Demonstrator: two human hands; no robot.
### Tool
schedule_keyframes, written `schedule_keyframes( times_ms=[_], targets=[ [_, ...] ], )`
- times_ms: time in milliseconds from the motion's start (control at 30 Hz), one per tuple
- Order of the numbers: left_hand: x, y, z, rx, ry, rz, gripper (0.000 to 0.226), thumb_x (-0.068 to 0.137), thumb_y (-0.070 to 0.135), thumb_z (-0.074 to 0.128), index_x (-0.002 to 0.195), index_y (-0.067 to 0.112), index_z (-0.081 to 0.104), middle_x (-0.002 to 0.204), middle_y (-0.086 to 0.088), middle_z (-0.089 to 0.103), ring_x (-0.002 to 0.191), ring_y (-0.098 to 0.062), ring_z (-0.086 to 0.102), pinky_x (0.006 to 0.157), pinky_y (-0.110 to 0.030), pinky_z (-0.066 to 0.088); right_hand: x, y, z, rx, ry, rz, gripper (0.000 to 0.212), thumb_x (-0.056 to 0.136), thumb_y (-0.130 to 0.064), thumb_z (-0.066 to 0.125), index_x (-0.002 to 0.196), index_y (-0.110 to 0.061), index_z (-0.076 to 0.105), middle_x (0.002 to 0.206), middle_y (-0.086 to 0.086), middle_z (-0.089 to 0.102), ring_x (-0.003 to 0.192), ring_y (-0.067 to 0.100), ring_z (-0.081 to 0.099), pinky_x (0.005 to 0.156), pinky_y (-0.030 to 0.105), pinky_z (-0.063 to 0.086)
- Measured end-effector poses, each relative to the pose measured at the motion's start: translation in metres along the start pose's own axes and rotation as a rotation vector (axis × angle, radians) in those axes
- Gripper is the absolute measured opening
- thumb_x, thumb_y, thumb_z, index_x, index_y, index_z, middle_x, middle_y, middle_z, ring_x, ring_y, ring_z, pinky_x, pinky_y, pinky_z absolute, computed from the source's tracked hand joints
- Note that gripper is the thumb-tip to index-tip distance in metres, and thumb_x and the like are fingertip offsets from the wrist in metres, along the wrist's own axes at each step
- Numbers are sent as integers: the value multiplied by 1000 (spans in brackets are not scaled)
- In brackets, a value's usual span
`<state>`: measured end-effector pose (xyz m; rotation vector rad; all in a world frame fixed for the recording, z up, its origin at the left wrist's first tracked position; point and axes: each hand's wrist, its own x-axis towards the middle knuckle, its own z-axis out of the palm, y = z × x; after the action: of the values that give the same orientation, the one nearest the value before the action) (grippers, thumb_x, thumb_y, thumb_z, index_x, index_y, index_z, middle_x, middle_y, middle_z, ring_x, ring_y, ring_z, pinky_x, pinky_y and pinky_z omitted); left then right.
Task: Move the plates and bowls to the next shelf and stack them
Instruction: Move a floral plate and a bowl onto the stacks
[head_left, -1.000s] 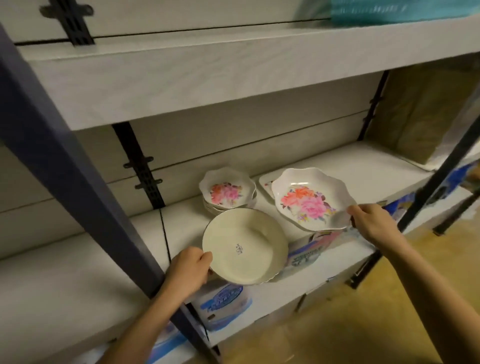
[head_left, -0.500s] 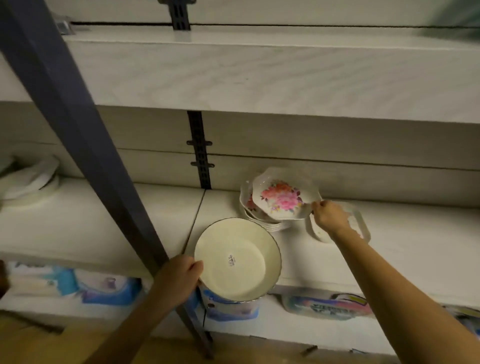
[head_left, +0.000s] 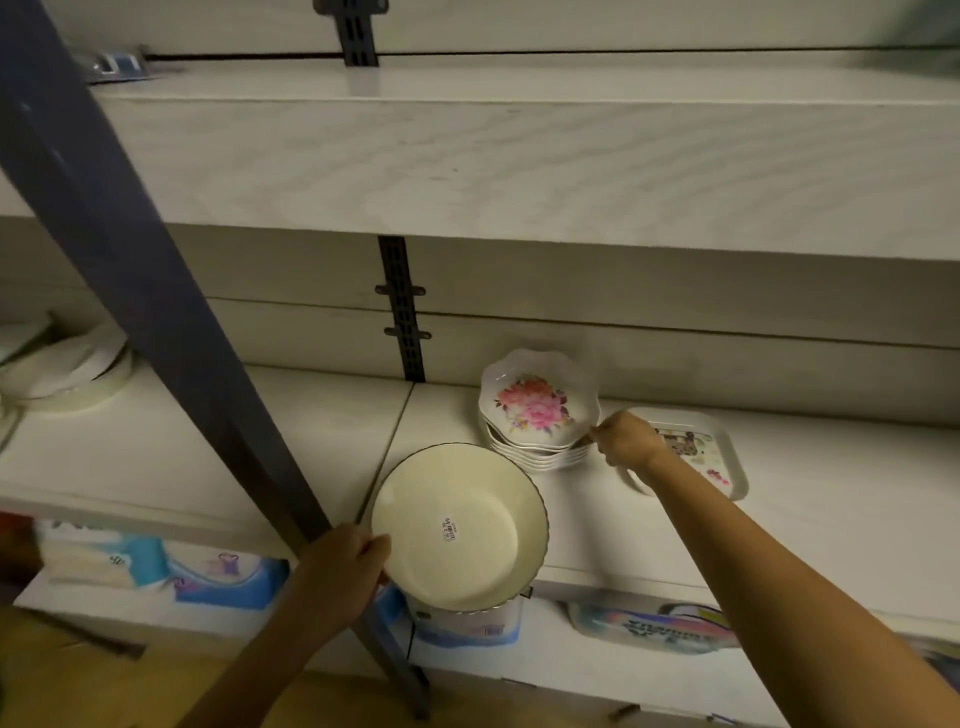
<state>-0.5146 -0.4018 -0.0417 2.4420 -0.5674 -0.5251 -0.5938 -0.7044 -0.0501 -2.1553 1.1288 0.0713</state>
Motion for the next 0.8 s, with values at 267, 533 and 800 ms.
schedule_keyframes(
  times_ms=[267,533,800],
  targets=[
    [25,22,29,-57,-101,166,34,95,21,44,63,12,50,59,-3,51,56,-14,51,58,-24,41,-59,48,-42,43,48,-23,29,94,-21,45,100,-4,68,75,1,62,61,14,58,72,29,46],
    [42,73,88,-26,-198,286,36,93,24,45,66,3,55,64,-14,54,66,-26,52,65,-34,42,-117,121,-71,39,159,89,19,95,-24,46,100,-14,61,78,-6,62,66,8,61,68,27,49],
    [40,133,129,-76,-262,283,40,90,29,44,53,14,49,52,-2,48,61,-24,46,64,-30,35,-119,188,-105,89,125,96,20,95,-24,46,103,-13,61,79,-8,63,71,8,62,71,26,49]
  ],
)
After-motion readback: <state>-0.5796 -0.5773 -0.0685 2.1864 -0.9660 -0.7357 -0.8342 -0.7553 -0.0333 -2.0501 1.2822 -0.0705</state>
